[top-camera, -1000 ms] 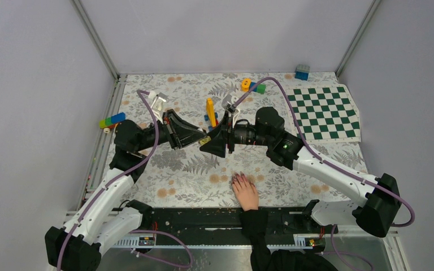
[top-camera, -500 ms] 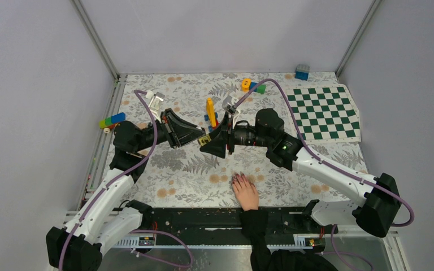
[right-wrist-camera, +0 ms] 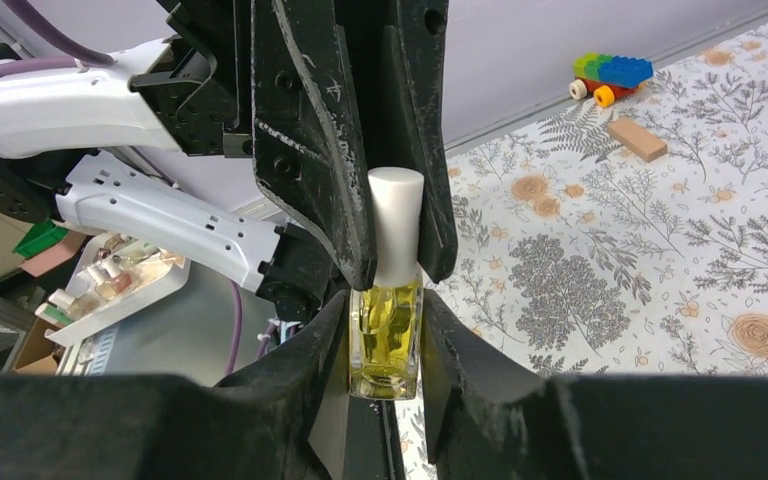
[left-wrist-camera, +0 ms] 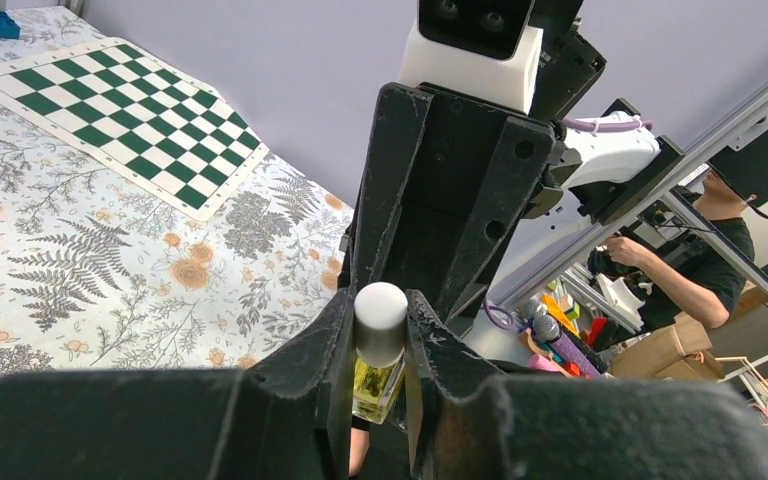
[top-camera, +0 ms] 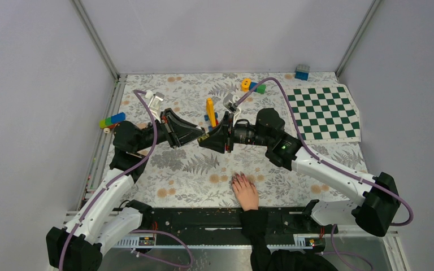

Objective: Paint the nails
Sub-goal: Unscrew the nail polish bottle.

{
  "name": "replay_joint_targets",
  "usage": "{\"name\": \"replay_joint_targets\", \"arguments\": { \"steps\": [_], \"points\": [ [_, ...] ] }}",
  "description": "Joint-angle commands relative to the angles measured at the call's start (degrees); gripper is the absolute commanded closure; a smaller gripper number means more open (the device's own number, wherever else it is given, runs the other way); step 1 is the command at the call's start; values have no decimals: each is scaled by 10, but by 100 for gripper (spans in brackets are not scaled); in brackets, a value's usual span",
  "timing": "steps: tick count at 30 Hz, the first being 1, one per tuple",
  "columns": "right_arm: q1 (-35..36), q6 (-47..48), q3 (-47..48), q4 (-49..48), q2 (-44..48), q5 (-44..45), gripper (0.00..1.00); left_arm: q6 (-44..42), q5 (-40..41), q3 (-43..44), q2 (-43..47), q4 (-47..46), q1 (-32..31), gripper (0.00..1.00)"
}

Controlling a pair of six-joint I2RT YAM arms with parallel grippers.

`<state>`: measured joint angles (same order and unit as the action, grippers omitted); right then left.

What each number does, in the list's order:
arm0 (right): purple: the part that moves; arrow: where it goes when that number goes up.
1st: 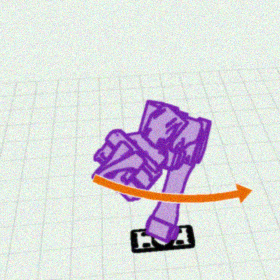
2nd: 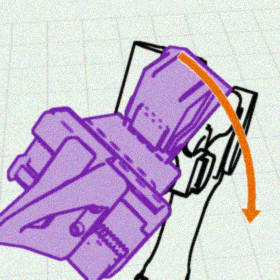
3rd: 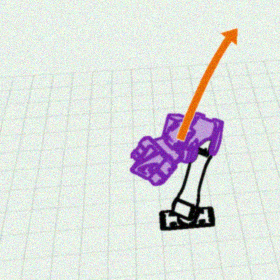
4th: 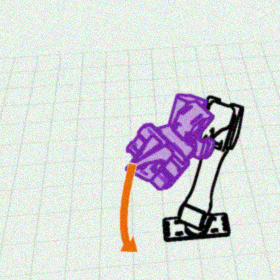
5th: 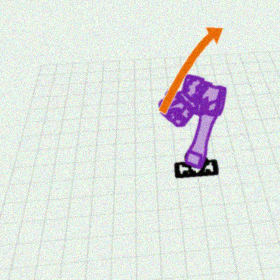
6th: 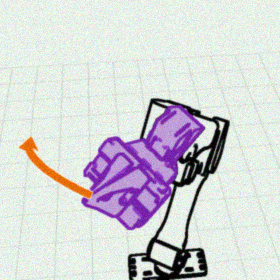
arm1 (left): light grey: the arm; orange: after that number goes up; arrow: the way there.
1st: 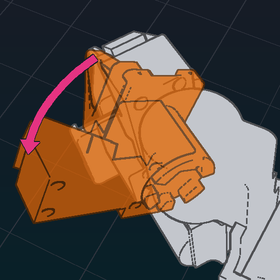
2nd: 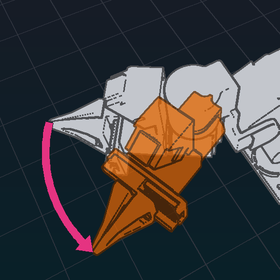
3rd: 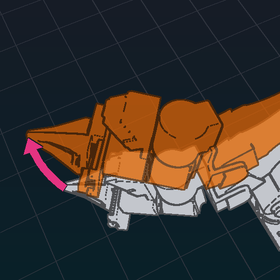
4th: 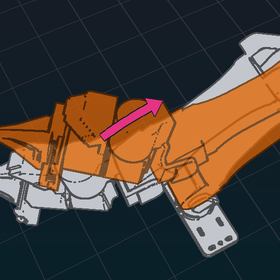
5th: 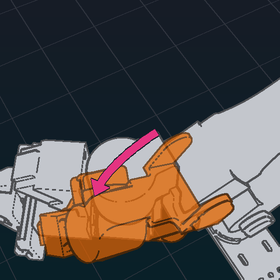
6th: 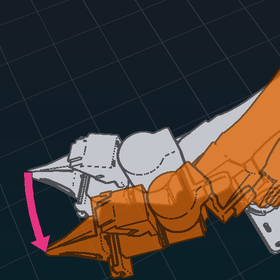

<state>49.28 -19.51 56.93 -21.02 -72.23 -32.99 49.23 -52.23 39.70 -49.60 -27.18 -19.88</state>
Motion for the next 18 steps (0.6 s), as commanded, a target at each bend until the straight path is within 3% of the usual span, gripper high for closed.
{"name": "replay_joint_targets", "arguments": {
  "steps": [1,3,7,18],
  "points": [
    [2,12,7,-16,-1,3,89,6,12,-2,7,-37,3,100],
    [2,14,6,-13,1,14,99,4,14,-1,7,-33,3,100],
    [7,41,13,14,1,67,100,-21,28,5,11,8,3,100],
    [76,125,71,94,-28,384,100,-87,131,32,6,180,3,100]
  ]
}}
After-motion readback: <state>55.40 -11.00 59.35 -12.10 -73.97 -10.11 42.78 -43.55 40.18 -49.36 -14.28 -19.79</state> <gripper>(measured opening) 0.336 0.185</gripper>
